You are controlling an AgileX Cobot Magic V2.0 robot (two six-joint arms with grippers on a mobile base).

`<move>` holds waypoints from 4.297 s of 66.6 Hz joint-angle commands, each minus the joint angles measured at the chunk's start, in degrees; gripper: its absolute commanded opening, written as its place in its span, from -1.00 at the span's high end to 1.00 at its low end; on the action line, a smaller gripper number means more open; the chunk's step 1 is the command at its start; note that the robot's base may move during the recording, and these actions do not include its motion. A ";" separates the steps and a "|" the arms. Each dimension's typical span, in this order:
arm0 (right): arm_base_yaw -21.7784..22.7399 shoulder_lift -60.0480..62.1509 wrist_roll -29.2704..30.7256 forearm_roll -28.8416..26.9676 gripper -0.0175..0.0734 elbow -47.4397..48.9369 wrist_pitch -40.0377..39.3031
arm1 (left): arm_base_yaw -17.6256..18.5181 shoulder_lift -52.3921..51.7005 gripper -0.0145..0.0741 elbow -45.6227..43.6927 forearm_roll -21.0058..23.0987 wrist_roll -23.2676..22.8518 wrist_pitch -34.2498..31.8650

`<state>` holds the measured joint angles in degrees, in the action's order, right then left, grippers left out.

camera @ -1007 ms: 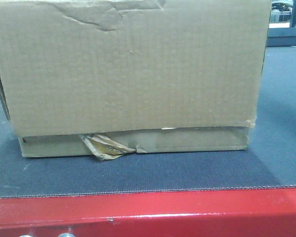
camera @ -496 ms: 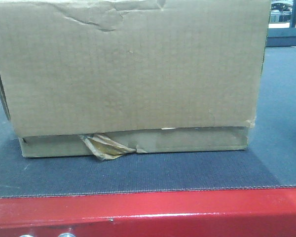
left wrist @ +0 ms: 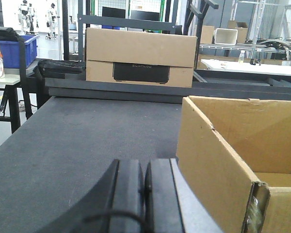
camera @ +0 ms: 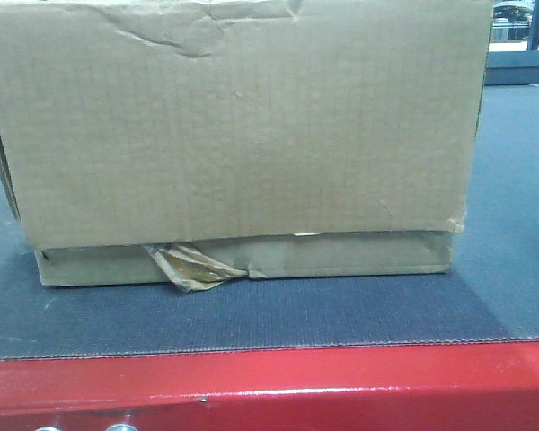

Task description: Grab carton from right shelf to conveyor

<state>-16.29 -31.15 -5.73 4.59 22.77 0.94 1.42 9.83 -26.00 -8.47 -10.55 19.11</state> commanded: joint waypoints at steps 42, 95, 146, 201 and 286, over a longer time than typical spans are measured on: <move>0.18 0.40 0.03 0.65 0.76 -0.22 -2.29 | -0.83 -0.72 0.67 1.08 1.33 0.09 -0.86; 0.18 0.40 0.03 0.65 0.76 -0.22 -2.73 | -2.95 -9.83 0.67 26.00 9.63 7.80 -14.94; 0.31 0.40 0.47 0.90 0.76 -0.22 -2.49 | -2.95 -9.83 0.67 26.00 9.63 7.80 -14.94; 19.70 31.15 1.30 -6.04 0.76 -22.77 6.08 | -2.95 -9.83 0.67 26.00 9.63 7.80 -14.94; 19.70 31.15 1.30 -6.04 0.76 -22.77 4.54 | -2.95 -9.83 0.67 26.00 9.63 7.80 -14.94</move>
<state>3.09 -0.44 -4.89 -1.43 0.00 7.29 -1.25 0.33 0.15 0.77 -2.94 5.32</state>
